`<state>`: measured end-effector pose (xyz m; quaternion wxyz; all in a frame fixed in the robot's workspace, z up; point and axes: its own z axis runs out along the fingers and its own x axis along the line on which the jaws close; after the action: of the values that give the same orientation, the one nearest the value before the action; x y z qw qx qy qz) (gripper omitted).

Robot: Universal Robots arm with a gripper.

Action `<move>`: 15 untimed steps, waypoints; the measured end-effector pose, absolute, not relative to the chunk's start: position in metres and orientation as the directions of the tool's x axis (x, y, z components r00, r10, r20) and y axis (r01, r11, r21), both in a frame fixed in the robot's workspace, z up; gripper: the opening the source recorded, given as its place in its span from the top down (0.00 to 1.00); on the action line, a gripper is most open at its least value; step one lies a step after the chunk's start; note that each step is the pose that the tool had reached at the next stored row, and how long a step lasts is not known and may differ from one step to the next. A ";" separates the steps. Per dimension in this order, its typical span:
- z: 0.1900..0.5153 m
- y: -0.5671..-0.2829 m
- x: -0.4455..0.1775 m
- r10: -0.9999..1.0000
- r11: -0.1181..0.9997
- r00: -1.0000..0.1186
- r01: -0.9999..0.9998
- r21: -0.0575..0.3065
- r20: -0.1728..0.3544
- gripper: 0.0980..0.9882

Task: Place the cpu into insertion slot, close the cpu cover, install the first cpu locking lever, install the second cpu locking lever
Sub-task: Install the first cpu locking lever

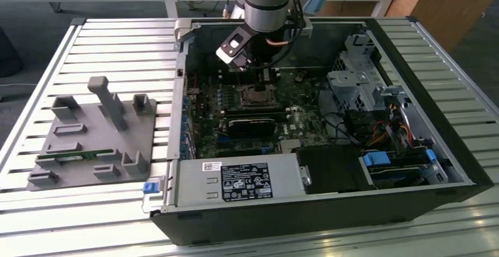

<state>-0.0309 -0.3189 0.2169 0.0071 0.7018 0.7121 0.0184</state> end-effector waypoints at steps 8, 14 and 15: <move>0.220 -0.319 -0.031 1.000 0.014 -0.015 0.999 0.036 0.016 0.99; 0.222 -0.319 -0.031 1.000 0.014 -0.015 0.999 0.036 0.016 0.99; 0.222 -0.319 -0.031 1.000 0.014 -0.015 0.999 0.036 0.015 0.99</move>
<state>-0.0309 -0.3189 0.2225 0.0071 0.7018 0.7121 0.0182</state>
